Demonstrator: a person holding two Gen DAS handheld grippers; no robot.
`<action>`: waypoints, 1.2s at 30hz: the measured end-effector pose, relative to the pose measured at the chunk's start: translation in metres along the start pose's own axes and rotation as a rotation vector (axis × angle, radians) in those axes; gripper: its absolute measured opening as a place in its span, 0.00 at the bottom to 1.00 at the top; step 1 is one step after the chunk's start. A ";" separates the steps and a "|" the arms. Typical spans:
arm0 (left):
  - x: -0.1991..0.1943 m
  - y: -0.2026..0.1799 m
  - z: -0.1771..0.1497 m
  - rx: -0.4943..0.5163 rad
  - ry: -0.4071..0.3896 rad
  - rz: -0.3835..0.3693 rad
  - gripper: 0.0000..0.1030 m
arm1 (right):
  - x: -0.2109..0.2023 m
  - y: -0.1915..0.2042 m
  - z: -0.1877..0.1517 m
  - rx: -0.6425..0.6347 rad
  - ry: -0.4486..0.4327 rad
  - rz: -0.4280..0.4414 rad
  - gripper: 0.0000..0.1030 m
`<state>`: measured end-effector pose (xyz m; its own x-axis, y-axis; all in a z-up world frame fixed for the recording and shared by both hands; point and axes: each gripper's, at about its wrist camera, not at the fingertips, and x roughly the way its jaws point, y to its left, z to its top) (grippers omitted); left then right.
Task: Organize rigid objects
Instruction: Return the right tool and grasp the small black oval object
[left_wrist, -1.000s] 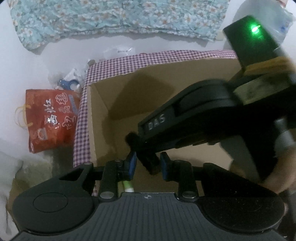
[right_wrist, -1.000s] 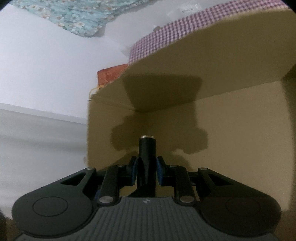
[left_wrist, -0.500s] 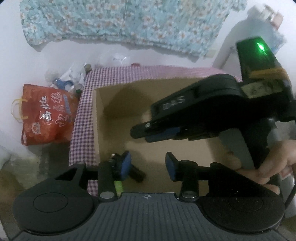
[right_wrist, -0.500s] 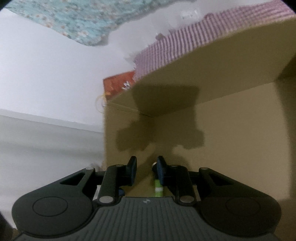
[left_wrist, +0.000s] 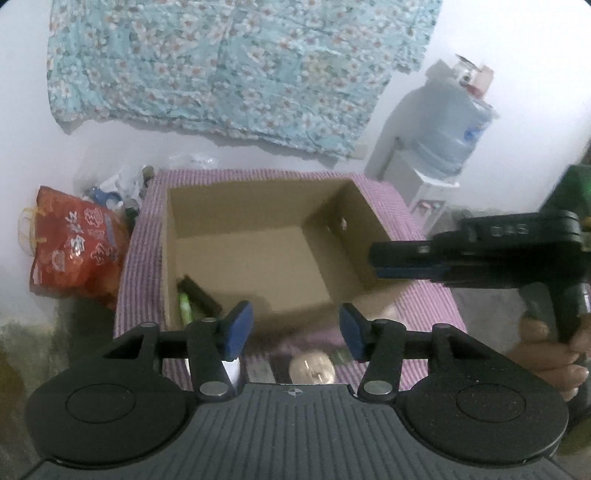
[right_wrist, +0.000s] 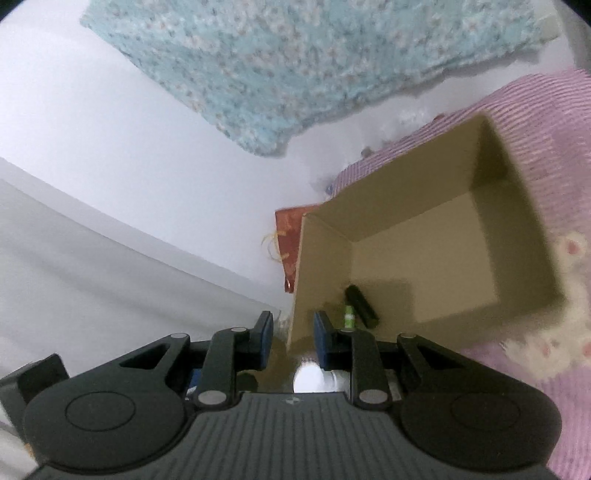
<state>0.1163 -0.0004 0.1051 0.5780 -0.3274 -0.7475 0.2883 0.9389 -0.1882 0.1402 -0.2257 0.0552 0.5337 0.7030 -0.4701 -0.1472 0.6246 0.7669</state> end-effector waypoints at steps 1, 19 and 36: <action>-0.001 -0.003 -0.009 0.004 0.008 0.000 0.51 | -0.009 -0.005 -0.010 0.001 -0.014 -0.007 0.25; 0.100 -0.027 -0.104 0.069 0.232 -0.002 0.48 | 0.041 -0.128 -0.125 0.320 0.078 -0.134 0.29; 0.151 -0.027 -0.103 0.114 0.317 -0.020 0.32 | 0.095 -0.169 -0.128 0.489 0.148 -0.045 0.27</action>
<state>0.1172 -0.0646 -0.0683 0.3104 -0.2795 -0.9086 0.3911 0.9087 -0.1459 0.1090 -0.2205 -0.1751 0.4021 0.7414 -0.5373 0.2995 0.4481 0.8423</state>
